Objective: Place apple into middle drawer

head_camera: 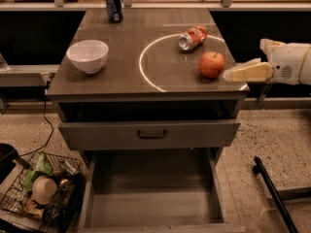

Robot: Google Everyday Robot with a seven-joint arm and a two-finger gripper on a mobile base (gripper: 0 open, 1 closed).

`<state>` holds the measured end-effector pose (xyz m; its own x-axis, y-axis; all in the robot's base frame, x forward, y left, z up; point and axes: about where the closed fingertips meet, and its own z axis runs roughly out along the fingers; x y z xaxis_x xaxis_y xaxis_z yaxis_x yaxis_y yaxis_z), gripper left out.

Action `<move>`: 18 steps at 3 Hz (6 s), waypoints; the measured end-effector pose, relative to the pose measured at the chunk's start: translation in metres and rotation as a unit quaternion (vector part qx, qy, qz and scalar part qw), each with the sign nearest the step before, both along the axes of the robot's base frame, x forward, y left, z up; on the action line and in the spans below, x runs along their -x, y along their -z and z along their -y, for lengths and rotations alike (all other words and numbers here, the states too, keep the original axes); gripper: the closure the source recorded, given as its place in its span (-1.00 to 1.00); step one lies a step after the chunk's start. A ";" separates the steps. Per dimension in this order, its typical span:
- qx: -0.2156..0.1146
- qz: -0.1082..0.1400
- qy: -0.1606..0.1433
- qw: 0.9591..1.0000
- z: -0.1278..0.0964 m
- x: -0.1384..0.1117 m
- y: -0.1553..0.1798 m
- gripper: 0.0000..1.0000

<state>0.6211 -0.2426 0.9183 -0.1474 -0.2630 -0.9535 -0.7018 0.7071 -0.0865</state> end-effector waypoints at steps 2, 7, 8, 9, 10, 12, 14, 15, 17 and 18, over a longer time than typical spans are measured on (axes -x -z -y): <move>-0.040 -0.008 -0.029 0.999 -0.015 -0.035 0.034 -1.00; -0.036 0.005 -0.084 0.996 -0.056 -0.048 0.058 -0.19; -0.037 0.004 -0.087 0.996 -0.060 -0.049 0.059 0.45; -0.037 0.004 -0.089 0.995 -0.063 -0.049 0.059 0.89; -0.035 0.006 -0.092 0.995 -0.065 -0.049 0.056 1.00; -0.004 0.057 -0.141 0.988 -0.062 0.017 -0.012 1.00; 0.049 0.039 -0.197 0.979 -0.017 0.115 0.016 1.00; 0.084 -0.002 -0.218 0.972 -0.003 0.152 0.055 1.00; 0.098 -0.043 -0.246 0.963 -0.015 0.178 0.103 1.00; 0.081 -0.037 -0.250 0.964 -0.033 0.194 0.135 1.00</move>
Offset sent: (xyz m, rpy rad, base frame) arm 0.0470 0.0132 -0.0436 0.1084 0.0177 0.0642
